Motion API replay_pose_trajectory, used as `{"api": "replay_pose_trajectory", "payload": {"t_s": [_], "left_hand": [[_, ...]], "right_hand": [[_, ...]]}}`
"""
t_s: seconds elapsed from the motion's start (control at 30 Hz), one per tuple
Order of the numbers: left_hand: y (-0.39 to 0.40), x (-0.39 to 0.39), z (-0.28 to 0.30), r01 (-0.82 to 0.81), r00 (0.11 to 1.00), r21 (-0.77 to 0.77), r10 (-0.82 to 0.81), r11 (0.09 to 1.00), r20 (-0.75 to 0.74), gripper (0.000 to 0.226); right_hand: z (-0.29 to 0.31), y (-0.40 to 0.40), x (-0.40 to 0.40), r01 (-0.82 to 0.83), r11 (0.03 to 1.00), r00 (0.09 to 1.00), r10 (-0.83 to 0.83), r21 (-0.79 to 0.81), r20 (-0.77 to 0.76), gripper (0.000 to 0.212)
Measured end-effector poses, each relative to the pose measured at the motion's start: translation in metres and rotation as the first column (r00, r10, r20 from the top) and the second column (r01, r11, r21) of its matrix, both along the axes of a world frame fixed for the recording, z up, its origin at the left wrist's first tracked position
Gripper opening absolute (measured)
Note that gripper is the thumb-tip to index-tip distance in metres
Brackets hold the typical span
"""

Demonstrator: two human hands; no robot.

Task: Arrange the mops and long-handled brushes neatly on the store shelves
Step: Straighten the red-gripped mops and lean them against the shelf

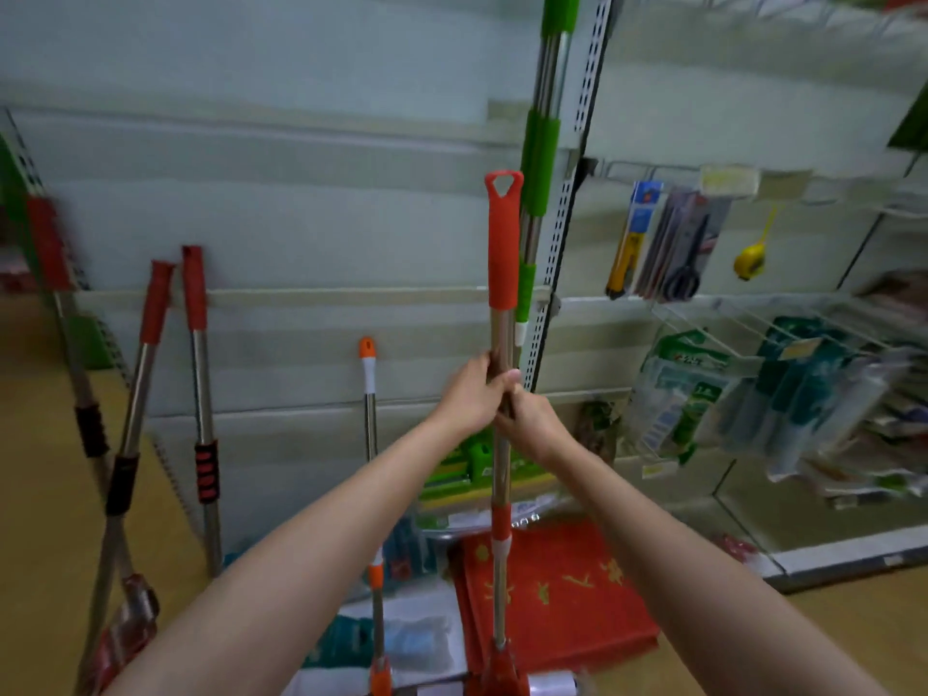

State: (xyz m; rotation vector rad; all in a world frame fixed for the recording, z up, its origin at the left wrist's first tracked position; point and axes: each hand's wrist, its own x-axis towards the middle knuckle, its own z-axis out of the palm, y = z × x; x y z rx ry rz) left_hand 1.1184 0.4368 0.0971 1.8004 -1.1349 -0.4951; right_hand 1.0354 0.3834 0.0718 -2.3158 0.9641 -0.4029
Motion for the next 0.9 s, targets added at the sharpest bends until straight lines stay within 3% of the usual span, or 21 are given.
{"api": "replay_pose_trajectory", "payload": {"t_s": [0.27,0.7,0.9], "left_hand": [[0.026,0.006,0.065,0.001,1.0,-0.171,-0.006,0.985,-0.031,0.022],[0.0,0.069,0.161,-0.108,0.994,-0.33,0.109,0.938,-0.015,0.013],[-0.013,0.097,0.216,-0.139,0.988,-0.461,0.151,0.877,-0.011,0.019]], "right_hand": [[0.068,0.028,0.003,-0.012,0.998,0.987,0.021,-0.056,0.16,0.037],[0.167,-0.006,0.069,-0.094,0.949,0.978,0.144,-0.3,0.15,0.031],[0.221,-0.026,0.101,-0.131,0.929,0.943,0.224,-0.345,0.245,0.023]]}}
